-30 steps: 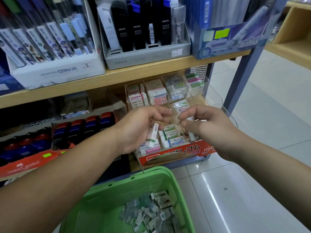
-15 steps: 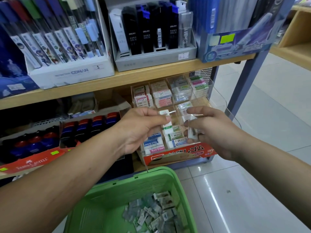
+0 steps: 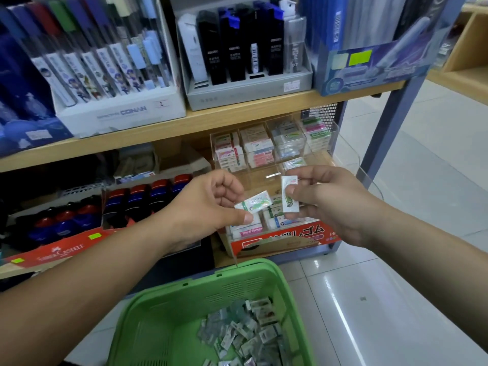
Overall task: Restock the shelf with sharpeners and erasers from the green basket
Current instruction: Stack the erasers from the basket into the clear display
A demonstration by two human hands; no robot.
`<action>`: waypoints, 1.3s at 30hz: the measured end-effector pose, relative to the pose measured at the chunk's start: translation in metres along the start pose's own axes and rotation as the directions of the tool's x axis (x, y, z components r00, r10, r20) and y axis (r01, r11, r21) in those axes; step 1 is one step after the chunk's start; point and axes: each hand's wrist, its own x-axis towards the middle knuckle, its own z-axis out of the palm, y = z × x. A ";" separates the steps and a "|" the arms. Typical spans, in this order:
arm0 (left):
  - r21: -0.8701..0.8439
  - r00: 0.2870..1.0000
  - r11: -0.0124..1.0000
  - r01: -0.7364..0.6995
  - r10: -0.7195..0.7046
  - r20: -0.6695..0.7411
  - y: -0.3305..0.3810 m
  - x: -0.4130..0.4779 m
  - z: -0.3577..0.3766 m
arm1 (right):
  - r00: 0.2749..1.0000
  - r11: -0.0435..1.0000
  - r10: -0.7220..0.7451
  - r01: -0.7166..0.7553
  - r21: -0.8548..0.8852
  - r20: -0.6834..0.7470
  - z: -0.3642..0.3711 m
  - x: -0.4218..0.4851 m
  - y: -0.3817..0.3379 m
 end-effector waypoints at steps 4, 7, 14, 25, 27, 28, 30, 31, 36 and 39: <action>-0.006 1.000 1.000 0.000 0.000 -0.029 -0.007 -0.005 -0.015 | 0.999 0.999 -0.009 0.011 -0.047 0.042 0.011 0.004 -0.002; 0.007 0.999 1.000 0.021 -0.021 -0.040 -0.013 -0.005 -0.018 | 0.998 0.981 -0.067 0.066 -0.184 -0.003 0.018 0.005 -0.007; 0.205 0.989 0.972 -0.110 0.127 -0.072 0.000 0.027 0.024 | 0.980 0.933 -0.138 0.080 -0.352 -0.143 0.004 0.003 -0.013; 0.702 0.983 0.689 -0.182 0.115 0.142 0.005 0.054 0.056 | 0.993 0.989 0.037 -0.053 -0.140 -0.113 -0.022 -0.009 -0.008; 0.728 0.979 0.656 -0.198 0.100 0.176 0.009 0.052 0.053 | 0.993 0.988 0.034 -0.050 -0.143 -0.113 -0.021 -0.007 -0.008; 0.722 0.978 0.661 -0.205 0.120 0.168 0.011 0.051 0.052 | 0.994 0.987 0.024 -0.041 -0.153 -0.111 -0.020 -0.007 -0.008; 0.574 0.979 0.794 -0.200 0.183 0.088 0.018 0.050 0.048 | 0.994 0.987 0.005 -0.021 -0.156 -0.108 -0.017 -0.006 -0.009; 0.408 0.983 0.895 -0.181 0.174 0.055 0.022 0.049 0.045 | 0.995 0.988 -0.003 -0.012 -0.152 -0.104 -0.016 -0.005 -0.009; 0.059 0.986 0.994 -0.096 0.087 0.142 0.036 0.043 0.039 | 0.999 0.999 -0.004 0.003 -0.034 -0.031 -0.008 -0.004 -0.011; 0.052 0.994 0.994 -0.094 0.091 0.052 0.032 0.043 0.032 | 0.998 0.998 -0.049 0.050 -0.032 0.042 -0.011 -0.006 -0.020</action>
